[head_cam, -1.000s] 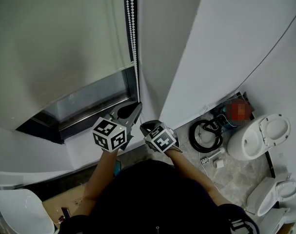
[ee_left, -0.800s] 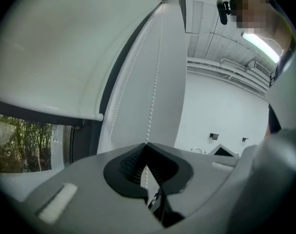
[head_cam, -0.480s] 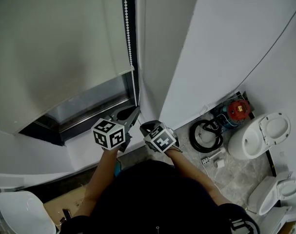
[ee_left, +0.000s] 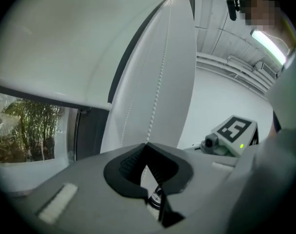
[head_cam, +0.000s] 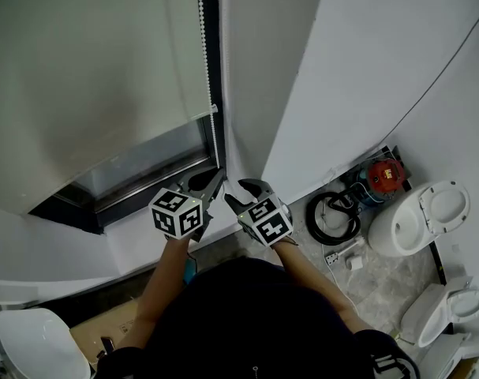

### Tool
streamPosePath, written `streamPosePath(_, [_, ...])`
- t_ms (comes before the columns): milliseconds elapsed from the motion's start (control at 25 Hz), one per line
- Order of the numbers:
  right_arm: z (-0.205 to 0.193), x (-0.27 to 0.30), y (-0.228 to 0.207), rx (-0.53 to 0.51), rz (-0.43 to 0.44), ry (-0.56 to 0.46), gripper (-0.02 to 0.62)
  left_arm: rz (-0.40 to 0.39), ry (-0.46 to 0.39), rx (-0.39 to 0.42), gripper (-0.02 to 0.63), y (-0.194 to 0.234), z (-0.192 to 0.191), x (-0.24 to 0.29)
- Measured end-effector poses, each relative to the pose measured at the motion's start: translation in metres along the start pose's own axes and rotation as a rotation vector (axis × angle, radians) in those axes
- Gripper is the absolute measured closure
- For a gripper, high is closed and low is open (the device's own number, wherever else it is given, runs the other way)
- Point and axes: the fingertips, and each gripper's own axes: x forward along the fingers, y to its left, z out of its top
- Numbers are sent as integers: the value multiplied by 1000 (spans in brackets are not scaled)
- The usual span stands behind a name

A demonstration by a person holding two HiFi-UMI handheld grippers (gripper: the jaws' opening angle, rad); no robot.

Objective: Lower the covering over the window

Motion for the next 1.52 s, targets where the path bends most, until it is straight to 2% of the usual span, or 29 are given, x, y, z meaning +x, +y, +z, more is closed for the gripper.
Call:
streamPosePath(200, [56, -36, -7, -33, -82, -166, 441, 6, 0, 9, 594, 3, 0, 1])
streamPosePath(240, [66, -44, -8, -44, -99, -197, 468, 9, -1, 9, 594, 3, 1, 2])
streamPosePath(280, [76, -51, -8, -53, -118, -227, 543, 13, -3, 9, 594, 4, 1, 2])
streamPosePath(320, [84, -57, -9, -58, -137, -255, 577, 19, -9, 9, 594, 5, 1, 2])
streamPosePath(520, [103, -75, -12, -37, -180, -351, 583, 99, -98, 43, 594, 9, 5, -6])
streamPosePath(720, [106, -81, -17, 32, -171, -409, 583, 100, -129, 70, 588, 9, 15, -14])
streamPosePath(920, [115, -87, -22, 46, -187, -442, 583, 207, -196, 93, 588, 22, 49, -48])
streamPosePath(1240, [153, -123, -31, -1, -277, -550, 583, 438, -273, 252, 592, 12, 119, -101])
streamPosePath(1360, [176, -144, -32, -50, -323, -600, 583, 475, -303, 293, 595, -3, 144, -112])
streamPosePath(1520, [203, -171, -31, -96, -354, -655, 583, 498, -381, 303, 594, -19, 177, -128])
